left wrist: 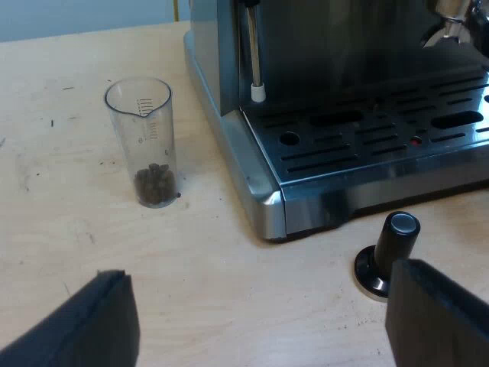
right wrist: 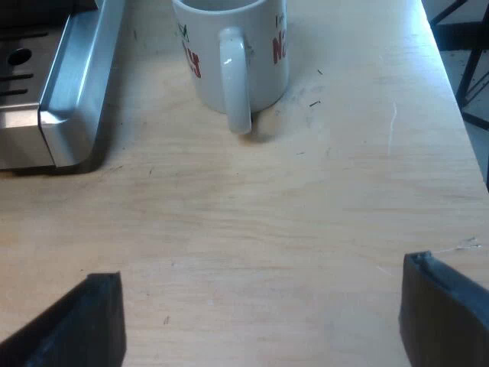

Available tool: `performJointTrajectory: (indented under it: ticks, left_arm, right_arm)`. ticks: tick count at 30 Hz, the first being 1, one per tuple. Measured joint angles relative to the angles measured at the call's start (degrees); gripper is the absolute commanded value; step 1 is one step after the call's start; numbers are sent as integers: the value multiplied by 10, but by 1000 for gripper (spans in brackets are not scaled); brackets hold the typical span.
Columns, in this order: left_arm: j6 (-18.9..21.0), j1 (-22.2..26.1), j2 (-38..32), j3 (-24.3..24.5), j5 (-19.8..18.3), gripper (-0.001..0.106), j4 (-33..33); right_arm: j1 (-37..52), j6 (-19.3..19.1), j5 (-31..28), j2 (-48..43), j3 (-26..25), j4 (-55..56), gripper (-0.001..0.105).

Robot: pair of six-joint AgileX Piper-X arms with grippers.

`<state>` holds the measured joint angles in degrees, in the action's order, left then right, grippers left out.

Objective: Pour the beans into the coffee machine

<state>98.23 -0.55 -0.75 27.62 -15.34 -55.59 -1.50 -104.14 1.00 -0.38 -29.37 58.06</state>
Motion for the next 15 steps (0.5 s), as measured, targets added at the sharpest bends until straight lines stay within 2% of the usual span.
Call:
performJointTrajectory:
  ticks: [4,10,15]
  left_arm:
    - [2,0,0,4,0,69,0]
    - [2,0,0,45,0,69,0]
    - [2,0,0,68,0,85,0]
  right_arm:
    - [0,0,0,0,-6,1,79]
    - [0,0,20,0,-44,6,79]
    - [-10,1,65,6,-88,22,79]
